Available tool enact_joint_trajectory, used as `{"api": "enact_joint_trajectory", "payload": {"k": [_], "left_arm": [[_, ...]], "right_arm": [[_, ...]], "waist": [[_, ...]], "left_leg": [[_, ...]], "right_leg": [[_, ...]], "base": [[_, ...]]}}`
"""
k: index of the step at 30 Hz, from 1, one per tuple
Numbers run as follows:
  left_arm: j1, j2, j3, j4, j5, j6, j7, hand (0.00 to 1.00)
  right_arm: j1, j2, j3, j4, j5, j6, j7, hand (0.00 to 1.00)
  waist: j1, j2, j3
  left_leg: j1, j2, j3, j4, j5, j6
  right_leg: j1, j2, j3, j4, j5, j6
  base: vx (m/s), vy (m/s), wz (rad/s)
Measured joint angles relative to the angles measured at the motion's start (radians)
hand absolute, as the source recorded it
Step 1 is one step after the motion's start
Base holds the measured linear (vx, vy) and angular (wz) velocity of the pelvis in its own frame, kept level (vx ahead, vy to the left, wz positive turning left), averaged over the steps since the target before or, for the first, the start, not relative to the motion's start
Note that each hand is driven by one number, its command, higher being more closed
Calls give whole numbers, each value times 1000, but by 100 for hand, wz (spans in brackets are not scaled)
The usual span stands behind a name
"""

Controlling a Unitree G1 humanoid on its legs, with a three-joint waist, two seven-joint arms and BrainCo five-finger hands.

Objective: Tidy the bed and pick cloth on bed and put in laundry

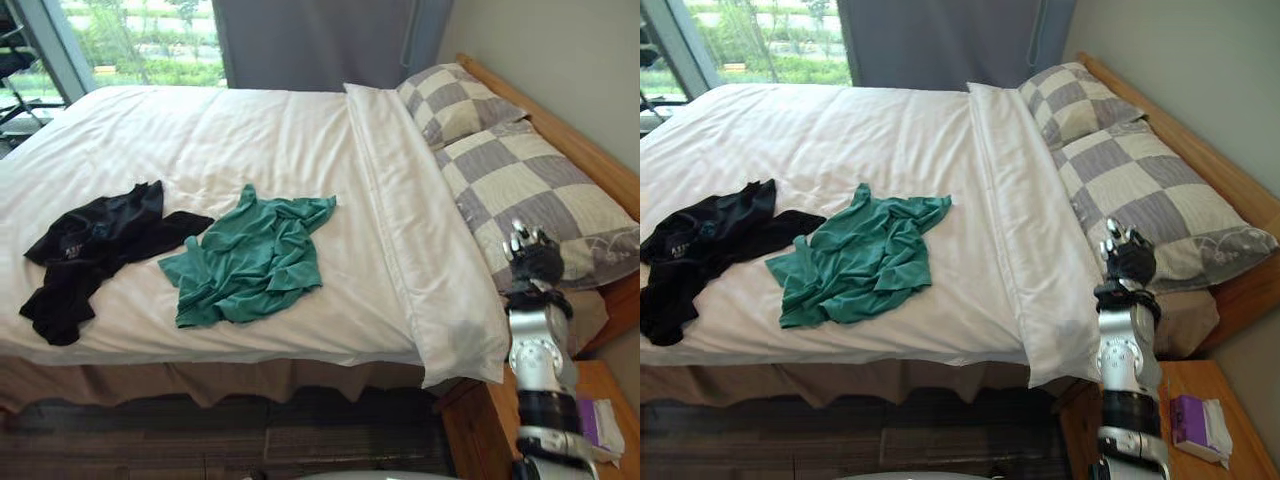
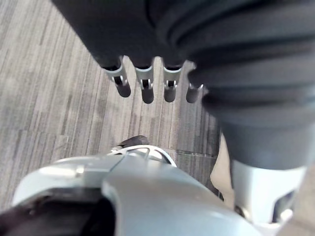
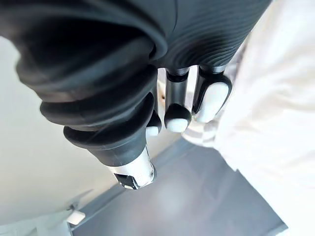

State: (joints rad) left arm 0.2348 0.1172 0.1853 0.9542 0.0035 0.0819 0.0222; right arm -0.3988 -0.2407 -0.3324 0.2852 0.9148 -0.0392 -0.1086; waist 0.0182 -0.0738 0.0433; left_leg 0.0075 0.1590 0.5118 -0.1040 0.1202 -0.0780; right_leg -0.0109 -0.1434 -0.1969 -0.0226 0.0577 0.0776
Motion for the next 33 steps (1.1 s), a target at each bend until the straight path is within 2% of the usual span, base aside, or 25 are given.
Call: {"api": "enact_joint_trajectory", "payload": {"k": [3,4,7,8,10,14,17,21,25,29,30,31,33], "left_arm": [[-50,2,-31,-2,-45,0,-1,0],[-71,0,-37,-2,-73,0,-1,0],[-104,0,-63,-6,-112,-2,-2,0],[-114,-1,-71,-18,-121,-5,-3,0],[-140,-1,-88,-20,-134,-8,-5,0],[-182,4,-131,-30,-152,-13,-39,0],[-191,5,-169,-59,-152,-15,-57,0],[-213,13,-198,-63,-181,-16,-90,0],[-218,30,-222,-82,-242,-17,-121,0],[-219,34,-222,-84,-270,-30,-132,0],[-218,36,-221,-78,-269,-44,-132,0],[-217,38,-221,-75,-269,-51,-132,0],[-218,47,-218,-72,-267,-69,-132,0]], "right_arm": [[-181,-28,1,78,18,-60,0,100],[-236,-48,1,92,18,-83,-1,100],[-315,-90,1,95,31,-122,-2,100],[-339,-102,0,96,55,-152,-1,100],[-372,-132,-2,96,96,-199,12,100],[-456,-204,-5,95,136,-290,98,100],[-489,-244,-6,70,146,-330,183,100],[-460,-246,-5,-19,159,-331,231,100],[-297,-230,-14,-72,186,-323,267,100],[-146,-154,-86,-46,241,-305,290,100],[-89,-110,-132,-29,287,-320,340,100],[-74,-98,-144,-20,302,-326,356,100],[-45,-58,-168,33,343,-330,406,100]], "waist": [[9,25,81],[22,36,110],[38,61,176],[51,70,203],[52,89,251],[51,129,314],[51,159,346],[47,179,380],[35,180,411],[17,180,441],[6,178,442],[0,176,442],[-5,155,454]], "left_leg": [[-67,-2,-34,0,23,12],[-98,-2,-40,0,30,13],[-156,-1,-48,1,48,22],[-181,-1,-49,1,55,26],[-218,-5,-62,1,67,35],[-298,-22,-75,3,85,45],[-347,-39,-74,7,85,45],[-385,-56,-63,7,85,45],[-418,-67,-51,7,85,45],[-426,-73,-40,7,84,44],[-427,-73,-39,7,84,44],[-425,-72,-39,7,84,44],[-406,-70,-25,7,83,43]], "right_leg": [[-46,-2,-32,2,17,-1],[-74,-1,-37,2,24,-6],[-125,-1,-51,9,35,-3],[-156,-3,-49,22,36,-4],[-196,-10,-60,43,36,-3],[-287,-33,-73,85,29,5],[-350,-55,-69,118,20,17],[-417,-77,-46,160,4,25],[-478,-94,-30,201,-13,31],[-500,-99,-13,212,-17,31],[-501,-98,-11,212,-17,31],[-500,-98,-11,212,-17,31],[-491,-94,5,212,-16,31]], "base": [[-53,22,28],[-71,34,14],[-64,30,13],[0,0,0],[-6,16,10],[18,19,10],[45,34,3],[70,28,-5],[66,1,-4],[57,-7,-8],[45,-12,-3],[41,-12,-8],[22,-11,-16]]}}
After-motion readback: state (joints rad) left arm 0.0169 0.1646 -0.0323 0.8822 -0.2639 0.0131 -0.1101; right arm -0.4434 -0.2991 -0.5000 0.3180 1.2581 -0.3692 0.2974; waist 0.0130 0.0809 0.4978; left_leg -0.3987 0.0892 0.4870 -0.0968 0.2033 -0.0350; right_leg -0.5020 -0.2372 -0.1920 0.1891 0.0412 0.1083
